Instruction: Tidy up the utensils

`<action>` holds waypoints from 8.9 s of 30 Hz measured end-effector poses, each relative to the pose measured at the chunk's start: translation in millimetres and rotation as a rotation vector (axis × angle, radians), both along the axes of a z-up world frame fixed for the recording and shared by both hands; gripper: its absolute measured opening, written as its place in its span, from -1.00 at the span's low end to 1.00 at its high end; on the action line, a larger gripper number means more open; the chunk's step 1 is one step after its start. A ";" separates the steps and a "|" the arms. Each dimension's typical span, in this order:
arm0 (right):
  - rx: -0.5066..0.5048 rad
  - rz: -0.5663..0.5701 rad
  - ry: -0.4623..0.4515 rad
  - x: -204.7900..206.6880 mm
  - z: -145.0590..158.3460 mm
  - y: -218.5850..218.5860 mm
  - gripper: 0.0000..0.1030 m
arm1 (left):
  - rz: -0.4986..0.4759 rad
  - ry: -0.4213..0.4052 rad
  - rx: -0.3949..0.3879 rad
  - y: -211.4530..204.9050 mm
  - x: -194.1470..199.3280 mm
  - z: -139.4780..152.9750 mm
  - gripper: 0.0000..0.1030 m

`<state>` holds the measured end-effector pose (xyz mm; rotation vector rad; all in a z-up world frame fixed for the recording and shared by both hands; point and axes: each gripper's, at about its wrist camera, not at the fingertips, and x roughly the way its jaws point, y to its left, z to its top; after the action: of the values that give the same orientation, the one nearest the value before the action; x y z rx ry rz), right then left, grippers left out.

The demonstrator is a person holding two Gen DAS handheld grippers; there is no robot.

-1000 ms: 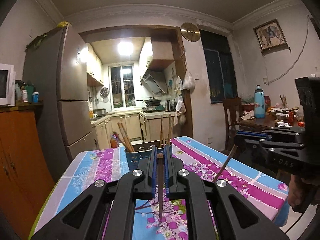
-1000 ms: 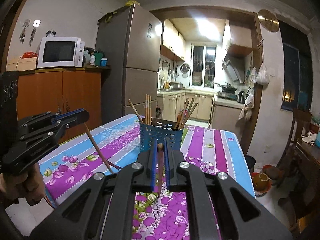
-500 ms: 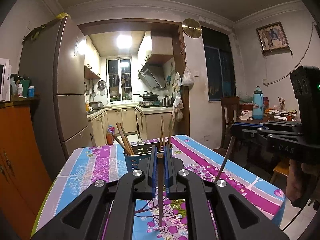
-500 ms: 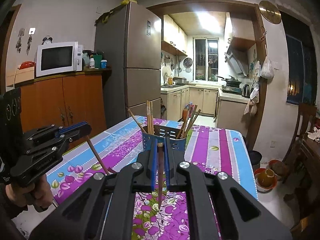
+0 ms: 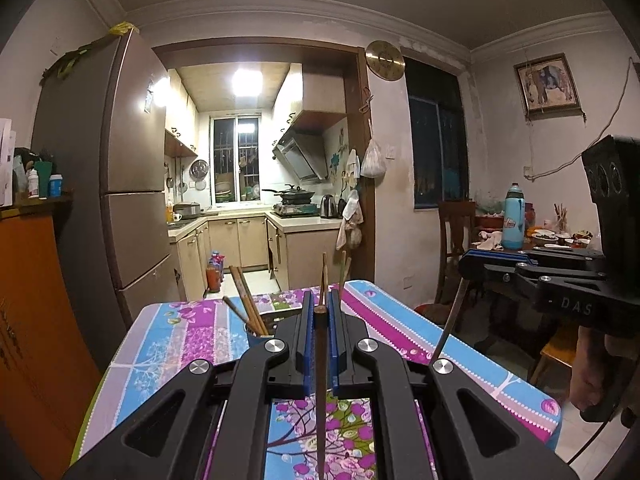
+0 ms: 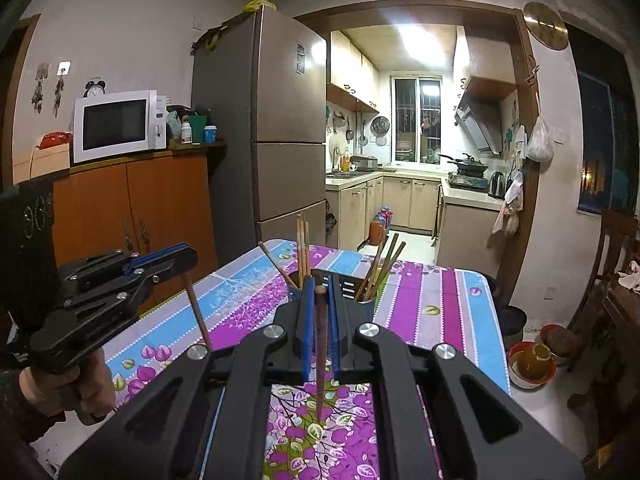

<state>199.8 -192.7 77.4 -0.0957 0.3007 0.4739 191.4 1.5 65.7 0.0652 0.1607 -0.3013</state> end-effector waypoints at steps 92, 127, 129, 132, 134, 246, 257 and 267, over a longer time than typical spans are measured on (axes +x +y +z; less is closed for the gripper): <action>0.012 -0.065 0.079 189.4 35.2 15.2 0.34 | 0.147 0.039 -0.065 9.9 213.1 50.8 0.00; 0.034 -0.063 -0.048 93.2 28.0 19.6 0.80 | 0.147 -0.055 -0.079 13.7 100.3 44.0 0.80; 0.037 -0.066 -0.073 75.7 20.4 18.4 0.84 | 0.151 -0.076 -0.068 15.7 83.9 39.5 0.90; 0.058 -0.080 -0.108 51.6 11.6 12.4 0.87 | 0.168 -0.091 -0.077 23.3 63.3 33.7 0.90; 0.068 -0.092 -0.138 32.6 5.2 7.7 0.88 | 0.177 -0.093 -0.087 29.9 51.7 29.1 0.90; 0.119 -0.276 -0.335 -204.5 -99.5 0.0 0.89 | 0.275 -0.254 -0.107 6.8 -227.5 -87.7 0.91; 0.117 -0.272 -0.323 -201.5 -99.9 0.1 0.89 | 0.273 -0.246 -0.102 5.7 -224.6 -88.8 0.91; 0.115 -0.269 -0.325 -200.3 -99.0 0.0 0.89 | 0.263 -0.220 -0.084 3.5 -218.8 -89.3 0.91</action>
<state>-0.4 -192.7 -21.6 -0.0187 -0.0337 0.2025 -27.4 5.0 -23.6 -0.0068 -0.0623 -0.0369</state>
